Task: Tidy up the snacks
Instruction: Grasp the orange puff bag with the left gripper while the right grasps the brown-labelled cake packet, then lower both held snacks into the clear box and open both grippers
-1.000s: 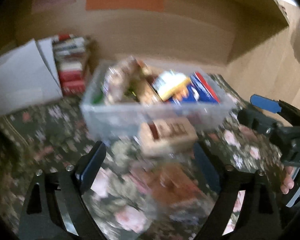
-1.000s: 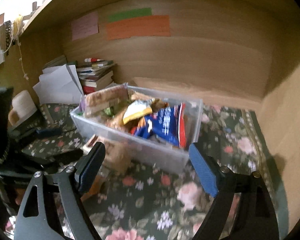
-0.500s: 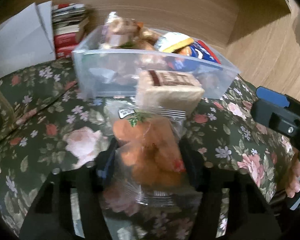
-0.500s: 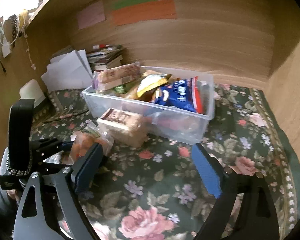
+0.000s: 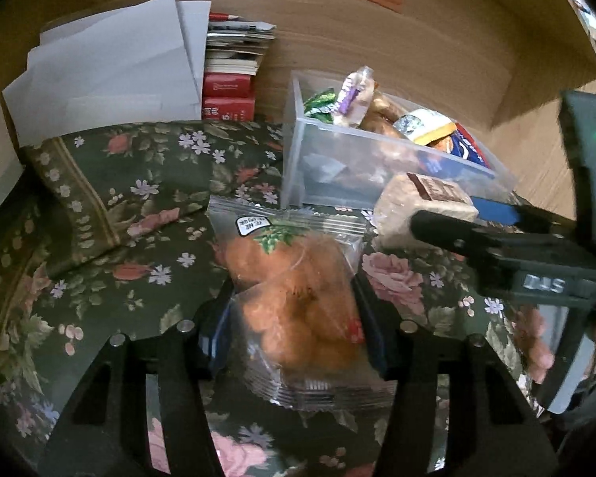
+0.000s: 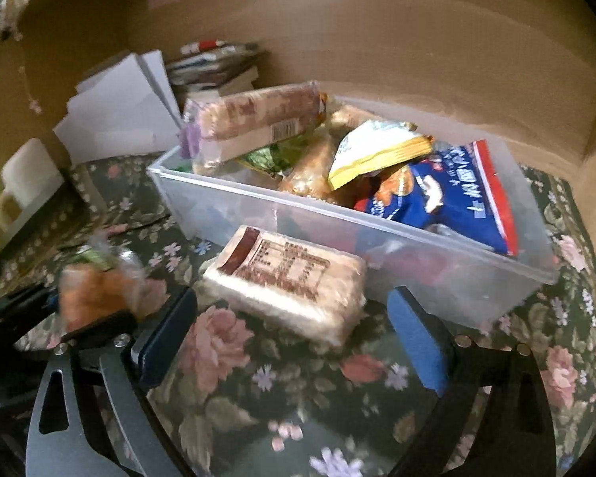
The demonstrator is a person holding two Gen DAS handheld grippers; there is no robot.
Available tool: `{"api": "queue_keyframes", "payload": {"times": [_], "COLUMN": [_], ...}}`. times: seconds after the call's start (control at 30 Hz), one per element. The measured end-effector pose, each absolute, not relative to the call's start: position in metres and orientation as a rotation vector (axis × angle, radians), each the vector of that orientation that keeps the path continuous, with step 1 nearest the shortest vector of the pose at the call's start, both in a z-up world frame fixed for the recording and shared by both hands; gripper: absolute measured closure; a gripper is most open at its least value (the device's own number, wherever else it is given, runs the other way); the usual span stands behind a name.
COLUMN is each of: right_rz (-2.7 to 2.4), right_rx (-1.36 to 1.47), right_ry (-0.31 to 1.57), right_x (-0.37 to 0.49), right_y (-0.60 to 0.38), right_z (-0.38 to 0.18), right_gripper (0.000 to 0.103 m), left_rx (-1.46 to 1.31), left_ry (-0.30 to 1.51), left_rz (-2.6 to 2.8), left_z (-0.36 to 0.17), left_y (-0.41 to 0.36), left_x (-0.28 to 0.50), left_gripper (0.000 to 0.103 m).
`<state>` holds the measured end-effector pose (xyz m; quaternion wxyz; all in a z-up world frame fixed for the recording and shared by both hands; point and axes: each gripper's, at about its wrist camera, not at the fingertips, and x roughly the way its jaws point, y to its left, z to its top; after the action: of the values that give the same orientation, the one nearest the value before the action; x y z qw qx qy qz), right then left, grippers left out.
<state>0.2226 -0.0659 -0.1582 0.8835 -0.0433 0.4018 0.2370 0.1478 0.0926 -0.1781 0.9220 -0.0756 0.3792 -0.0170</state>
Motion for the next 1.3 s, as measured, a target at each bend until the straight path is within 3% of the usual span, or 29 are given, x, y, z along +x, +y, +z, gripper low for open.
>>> {"api": "queue_keyframes", "payload": {"times": [0.2, 0.27, 0.3, 0.33, 0.83, 1.3], "right_rz": [0.459, 0.463, 0.458, 0.465, 0.49, 0.425], "right_rx": [-0.087, -0.095, -0.108, -0.112, -0.059, -0.033], "right_ry": [0.851, 0.85, 0.845, 0.838, 0.697, 0.591], "right_x": [0.229, 0.227, 0.224, 0.223, 0.183, 0.219], "right_y": [-0.057, -0.056, -0.056, -0.057, -0.137, -0.168], "right_z": [-0.163, -0.163, -0.163, -0.162, -0.111, -0.075], "right_gripper": [0.006, 0.013, 0.022, 0.023, 0.024, 0.024], "left_rx": [-0.169, -0.174, -0.175, -0.175, -0.124, -0.077], "left_ry": [0.77, 0.765, 0.761, 0.758, 0.659, 0.582], "left_rz": [-0.048, -0.052, -0.056, -0.058, -0.128, -0.152], "left_z": [-0.179, -0.177, -0.175, -0.174, -0.123, -0.081], "left_y": [0.087, 0.085, 0.084, 0.083, 0.039, 0.005], "left_x": [0.153, 0.155, 0.155, 0.156, 0.174, 0.221], "left_gripper": [0.048, 0.048, 0.048, 0.048, 0.048, 0.048]}}
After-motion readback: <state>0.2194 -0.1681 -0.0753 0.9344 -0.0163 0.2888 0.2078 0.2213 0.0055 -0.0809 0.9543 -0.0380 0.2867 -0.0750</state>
